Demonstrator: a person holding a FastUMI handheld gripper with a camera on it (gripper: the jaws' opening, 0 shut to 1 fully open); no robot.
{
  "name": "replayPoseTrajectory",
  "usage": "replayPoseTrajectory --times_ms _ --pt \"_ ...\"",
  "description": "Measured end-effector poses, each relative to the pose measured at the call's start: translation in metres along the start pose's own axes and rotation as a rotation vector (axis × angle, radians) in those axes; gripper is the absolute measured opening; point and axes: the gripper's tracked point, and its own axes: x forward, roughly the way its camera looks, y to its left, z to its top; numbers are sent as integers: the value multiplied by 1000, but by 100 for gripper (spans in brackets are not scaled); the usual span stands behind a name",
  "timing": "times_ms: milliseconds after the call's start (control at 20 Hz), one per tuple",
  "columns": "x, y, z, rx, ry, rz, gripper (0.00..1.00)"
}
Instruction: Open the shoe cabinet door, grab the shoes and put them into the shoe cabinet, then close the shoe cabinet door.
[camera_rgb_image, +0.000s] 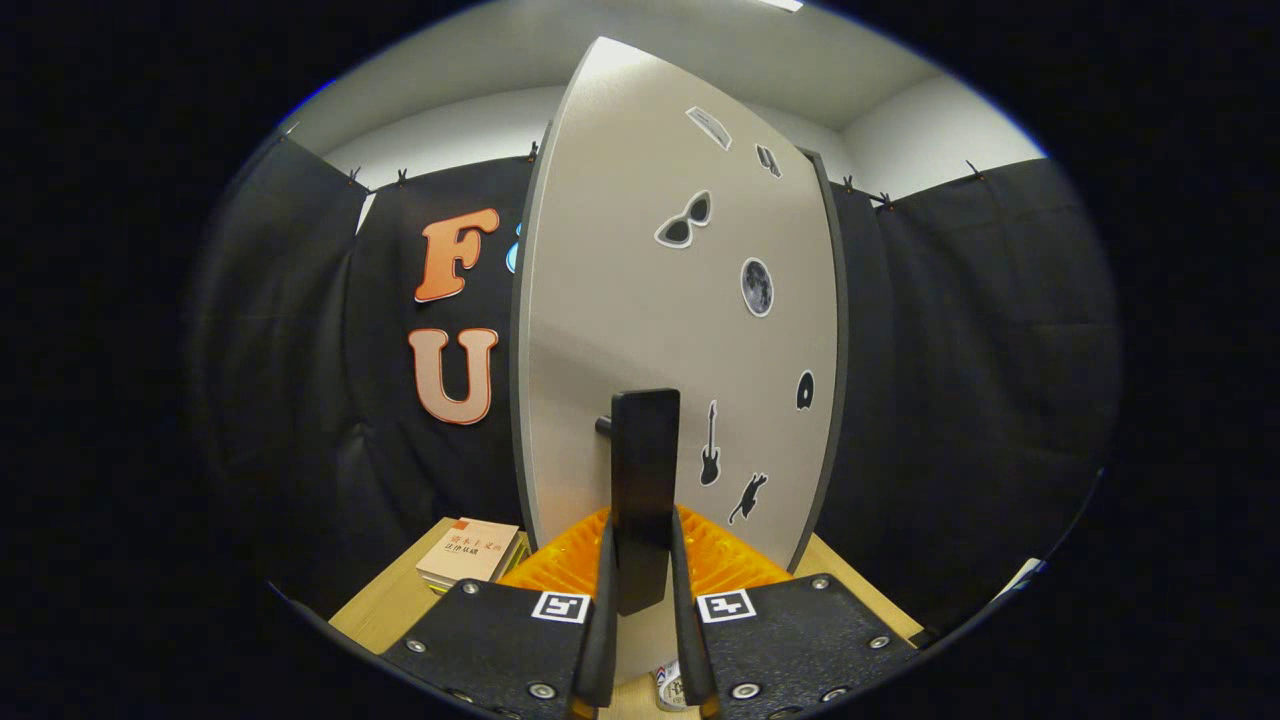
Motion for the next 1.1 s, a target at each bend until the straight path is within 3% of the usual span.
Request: replayPoseTrajectory --times_ms 200,1100 --pt "-19 -22 -1 -38 -7 12 25" --pt "-83 -155 -6 33 -11 95 24"
